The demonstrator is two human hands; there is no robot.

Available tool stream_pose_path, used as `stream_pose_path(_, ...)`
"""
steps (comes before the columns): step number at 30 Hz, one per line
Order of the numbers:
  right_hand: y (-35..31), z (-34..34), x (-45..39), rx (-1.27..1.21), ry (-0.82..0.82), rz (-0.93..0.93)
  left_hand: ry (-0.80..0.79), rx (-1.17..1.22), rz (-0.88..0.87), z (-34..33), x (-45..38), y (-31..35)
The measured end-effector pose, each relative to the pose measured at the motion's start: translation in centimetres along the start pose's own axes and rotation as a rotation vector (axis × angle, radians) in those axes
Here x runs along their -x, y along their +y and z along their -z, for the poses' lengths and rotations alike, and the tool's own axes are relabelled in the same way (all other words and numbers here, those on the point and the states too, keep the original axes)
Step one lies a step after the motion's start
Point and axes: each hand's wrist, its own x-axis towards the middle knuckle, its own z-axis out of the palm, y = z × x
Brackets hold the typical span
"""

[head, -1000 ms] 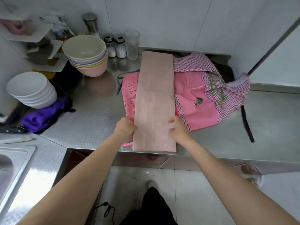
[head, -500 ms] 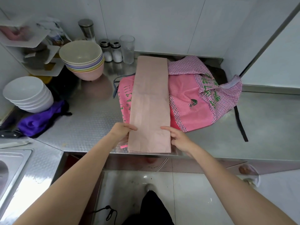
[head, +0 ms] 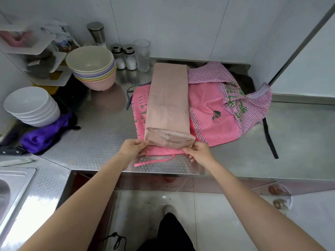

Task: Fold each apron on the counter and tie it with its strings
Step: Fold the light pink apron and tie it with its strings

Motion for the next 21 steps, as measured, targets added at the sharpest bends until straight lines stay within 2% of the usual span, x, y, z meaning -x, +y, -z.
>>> stream_pose_path(2, 0.1, -0.1, -0.4, 0.144, 0.024, 0.023, 0.038, 0.012, 0.059, -0.1, -0.2, -0.1)
stream_pose_path(5, 0.0, -0.2, -0.8, 0.226, 0.047, -0.022, 0.057, -0.016, 0.142, -0.4, -0.1, 0.0)
stream_pose_path(10, -0.2, -0.7, -1.1, 0.395, 0.078, -0.116, 0.009, -0.127, 0.268, -0.4, 0.2, 0.7)
stream_pose_path(15, -0.6, -1.8, -1.5, 0.62, 0.132, -0.126, 0.013, -0.245, 0.342, -0.6, -0.1, 1.4)
stream_pose_path(21, -1.5, -1.9, -1.7, 0.771, 0.16, -0.163, 0.016, -0.128, 0.383, -0.6, -0.3, 1.0)
